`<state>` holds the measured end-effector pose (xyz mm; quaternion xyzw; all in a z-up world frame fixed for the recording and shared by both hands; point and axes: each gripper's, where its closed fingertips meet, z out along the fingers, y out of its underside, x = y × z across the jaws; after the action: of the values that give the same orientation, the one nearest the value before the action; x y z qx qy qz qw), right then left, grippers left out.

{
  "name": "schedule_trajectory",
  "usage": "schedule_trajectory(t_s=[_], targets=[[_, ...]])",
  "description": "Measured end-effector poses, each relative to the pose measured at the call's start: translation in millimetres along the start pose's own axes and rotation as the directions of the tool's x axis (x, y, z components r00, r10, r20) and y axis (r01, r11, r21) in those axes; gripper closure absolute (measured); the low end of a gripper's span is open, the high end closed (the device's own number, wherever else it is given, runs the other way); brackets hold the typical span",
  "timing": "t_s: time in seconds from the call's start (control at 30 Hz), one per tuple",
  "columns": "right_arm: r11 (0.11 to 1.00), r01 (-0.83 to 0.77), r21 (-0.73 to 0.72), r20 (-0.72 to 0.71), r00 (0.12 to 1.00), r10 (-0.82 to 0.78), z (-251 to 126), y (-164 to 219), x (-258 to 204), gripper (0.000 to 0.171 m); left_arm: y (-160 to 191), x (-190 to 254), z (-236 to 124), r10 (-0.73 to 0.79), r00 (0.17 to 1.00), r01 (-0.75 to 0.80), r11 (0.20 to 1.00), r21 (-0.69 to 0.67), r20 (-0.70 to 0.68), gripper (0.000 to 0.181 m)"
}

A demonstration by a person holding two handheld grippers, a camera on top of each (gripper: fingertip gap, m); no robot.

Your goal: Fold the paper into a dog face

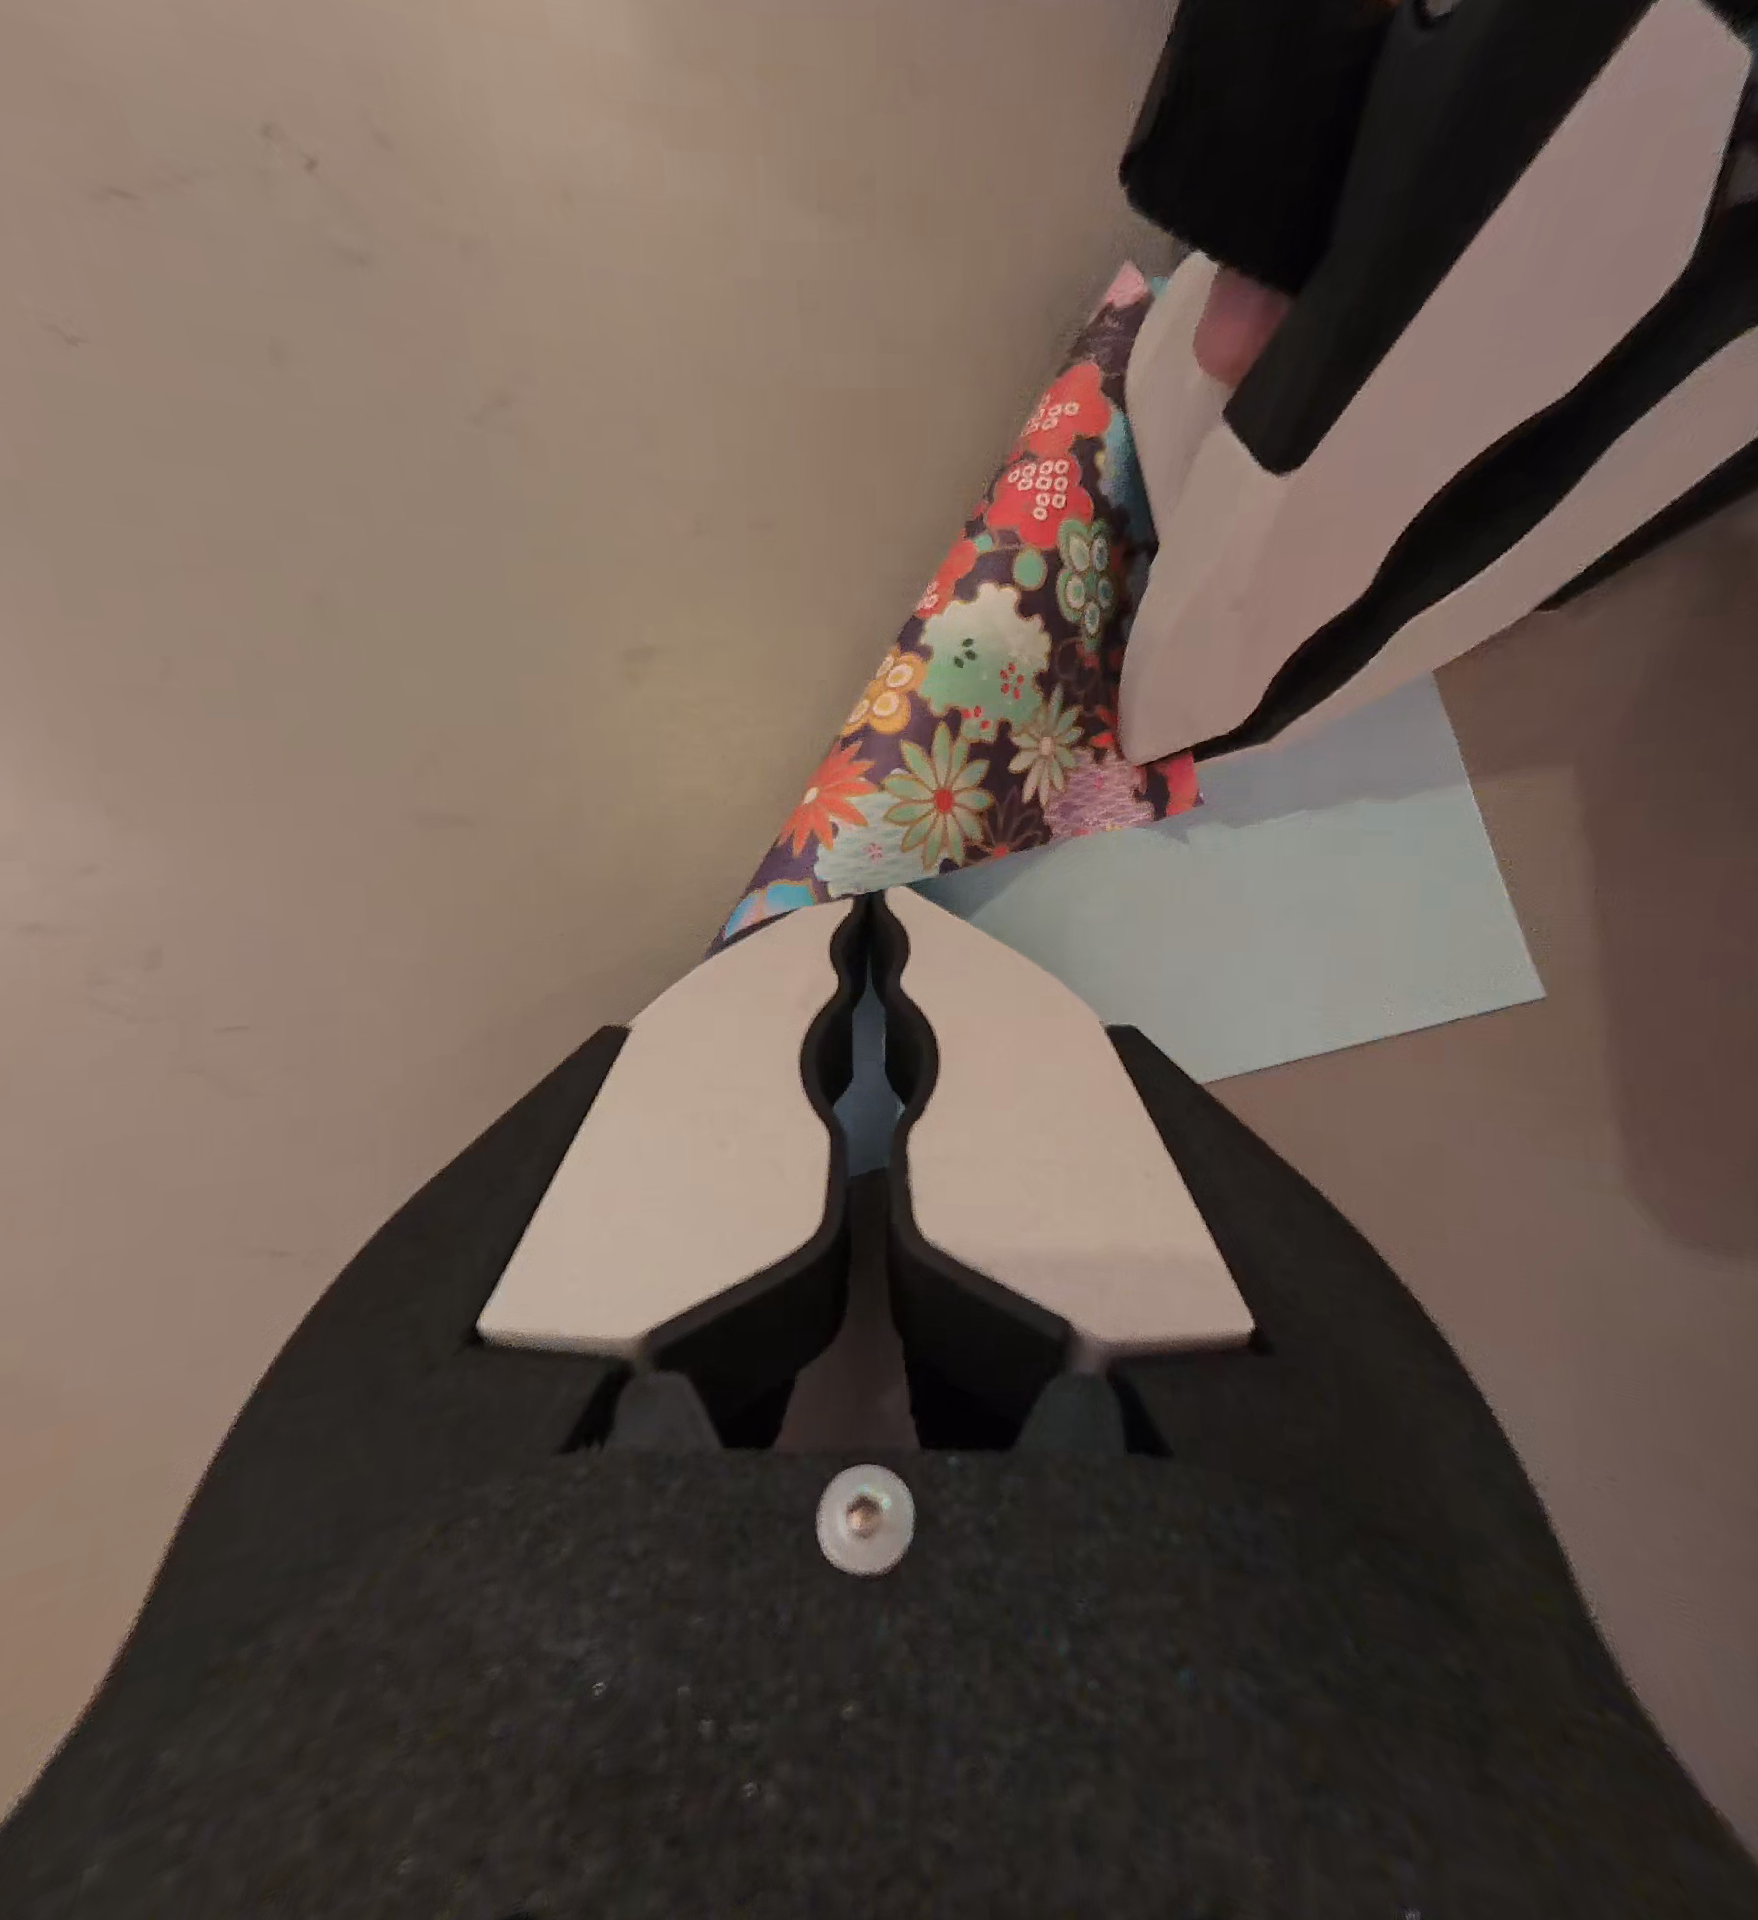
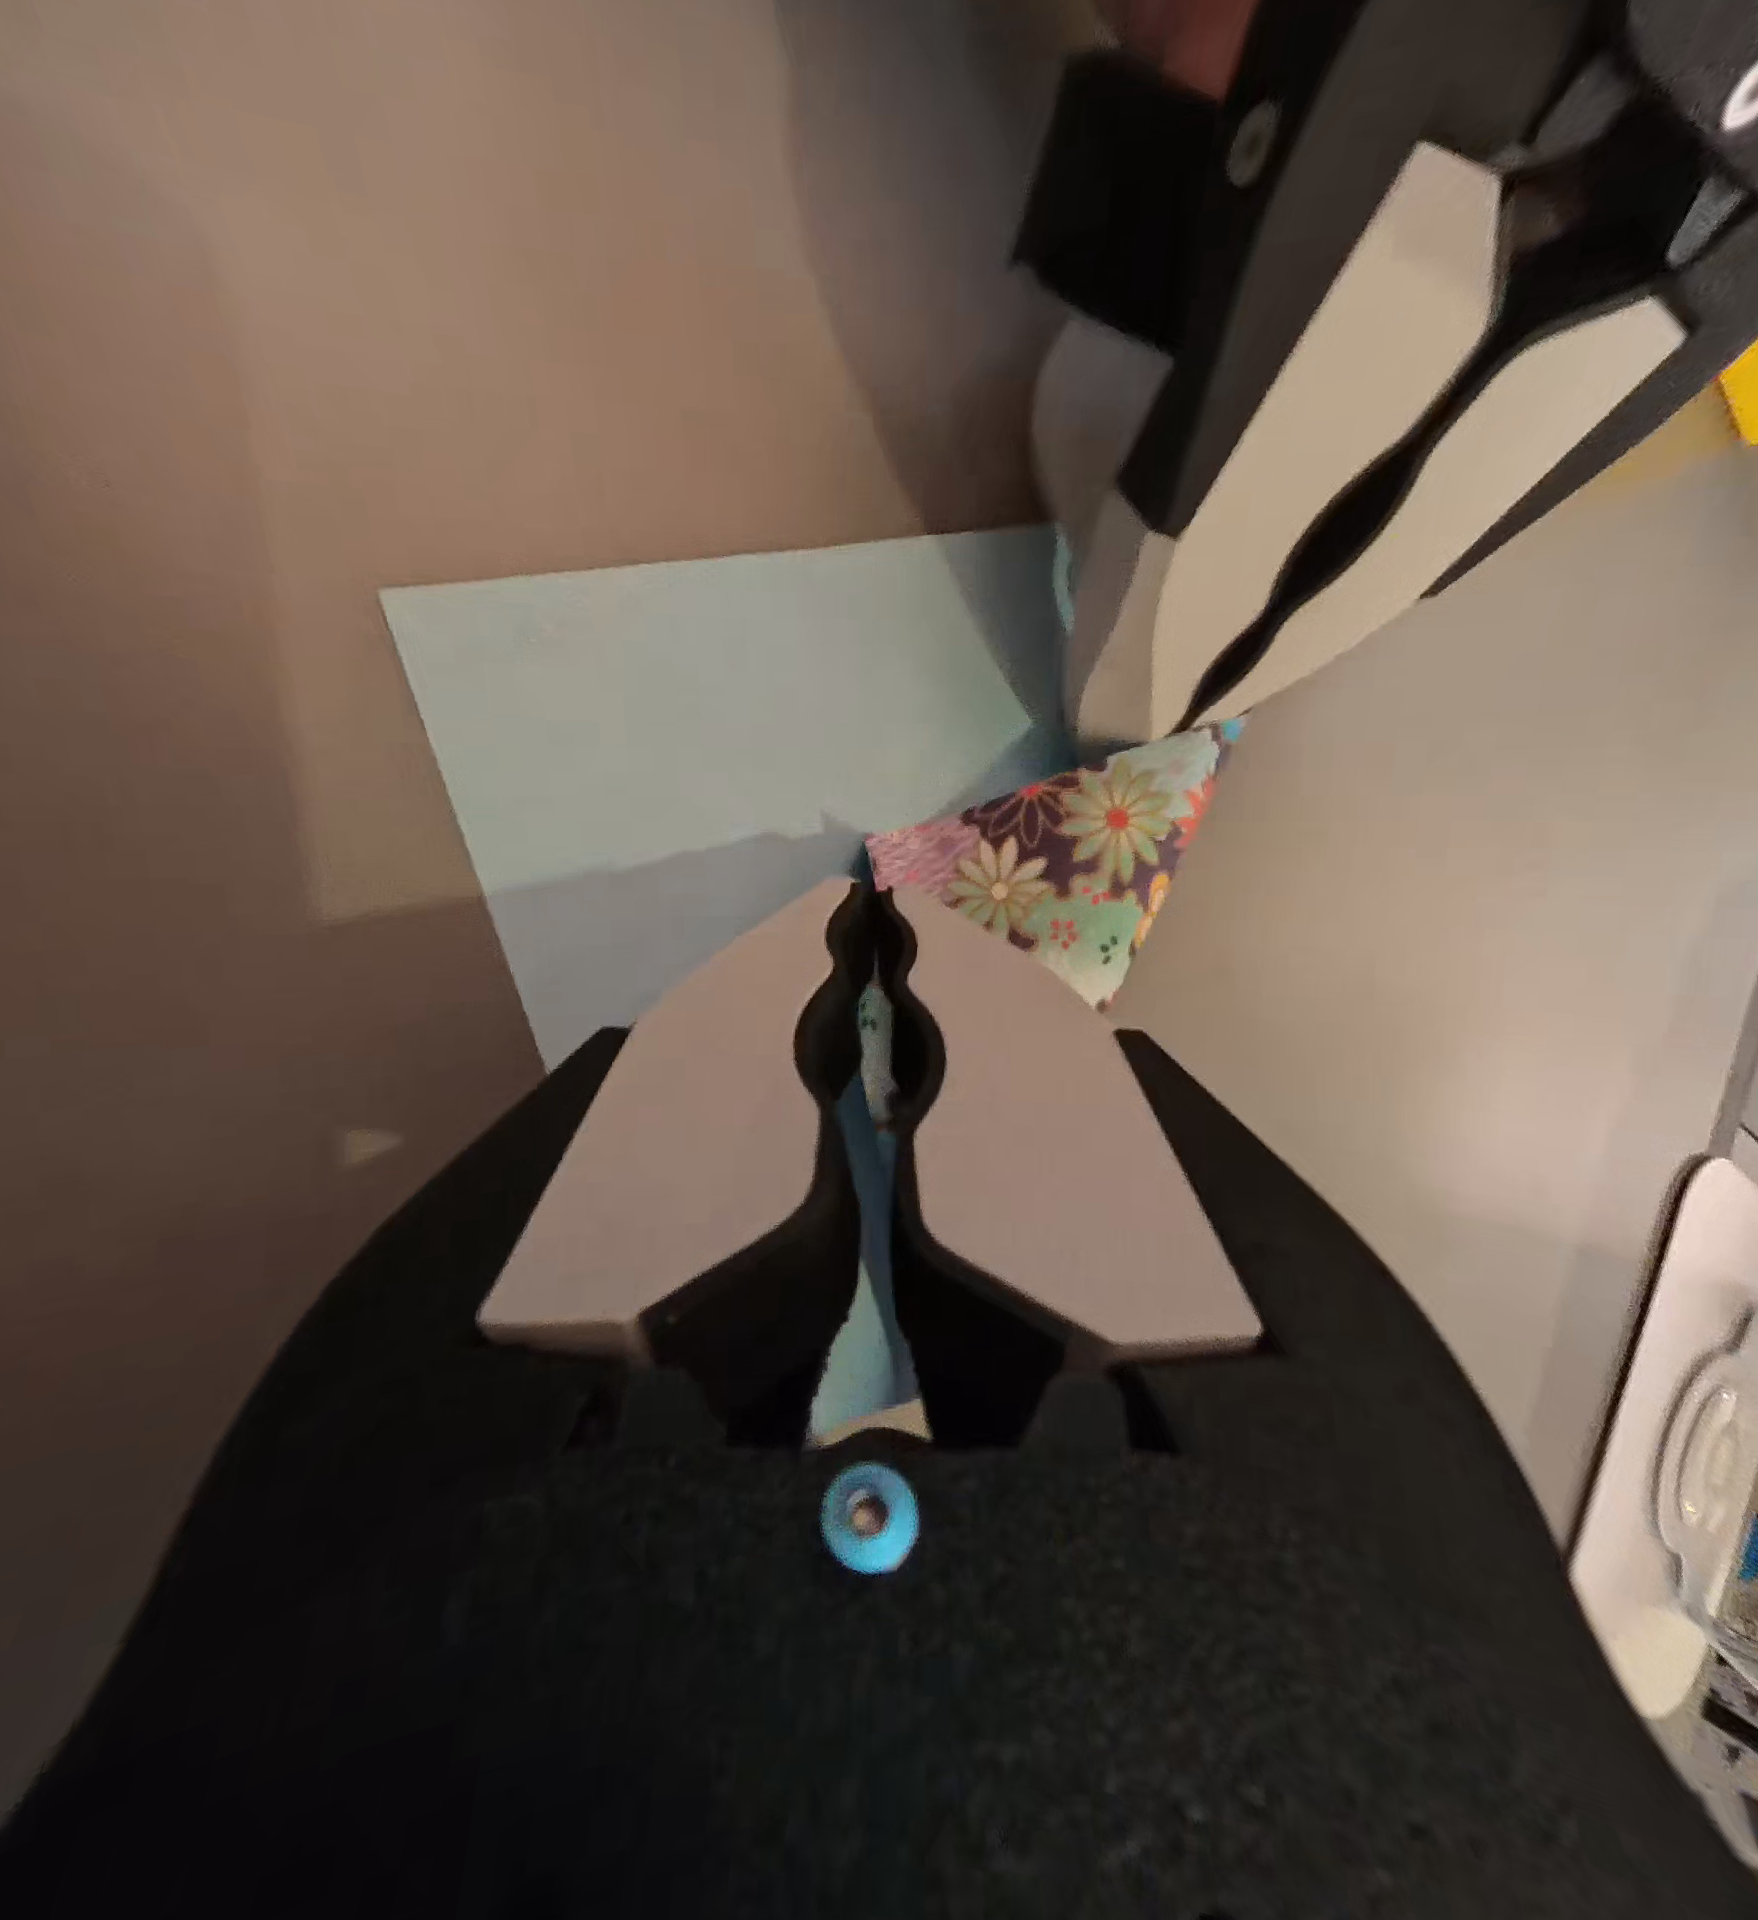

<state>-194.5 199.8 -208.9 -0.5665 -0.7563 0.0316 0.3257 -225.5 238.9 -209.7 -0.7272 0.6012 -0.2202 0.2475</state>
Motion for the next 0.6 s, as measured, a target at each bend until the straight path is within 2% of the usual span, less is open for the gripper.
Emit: schedule_trajectory(t_s=[0.03,0.13,0.43,0.6], targets=[[1.000,-0.015,0.004,0.006,1.000,0.015,0.3,0.1,0.3,0.171,1.5,0.5,-1.1,0.003,1.000,-0.003,1.000,-0.010,0.002,0.181],[1.000,-0.007,0.006,-0.021,1.000,0.007,2.6,2.3,6.1,0.171,10.4,7.3,-9.0,0.036,0.999,-0.037,0.998,-0.045,-0.012,0.181],[1.000,0.013,-0.028,-0.038,0.999,-0.014,8.9,2.5,21.4,0.171,9.9,21.2,-7.0,0.027,0.999,-0.026,1.000,0.002,-0.021,0.181],[0.990,-0.100,0.100,0.065,0.993,0.094,-7.0,-28.3,3.1,0.171,9.5,21.0,-6.3,0.044,0.999,-0.044,0.999,0.003,0.023,0.181]])
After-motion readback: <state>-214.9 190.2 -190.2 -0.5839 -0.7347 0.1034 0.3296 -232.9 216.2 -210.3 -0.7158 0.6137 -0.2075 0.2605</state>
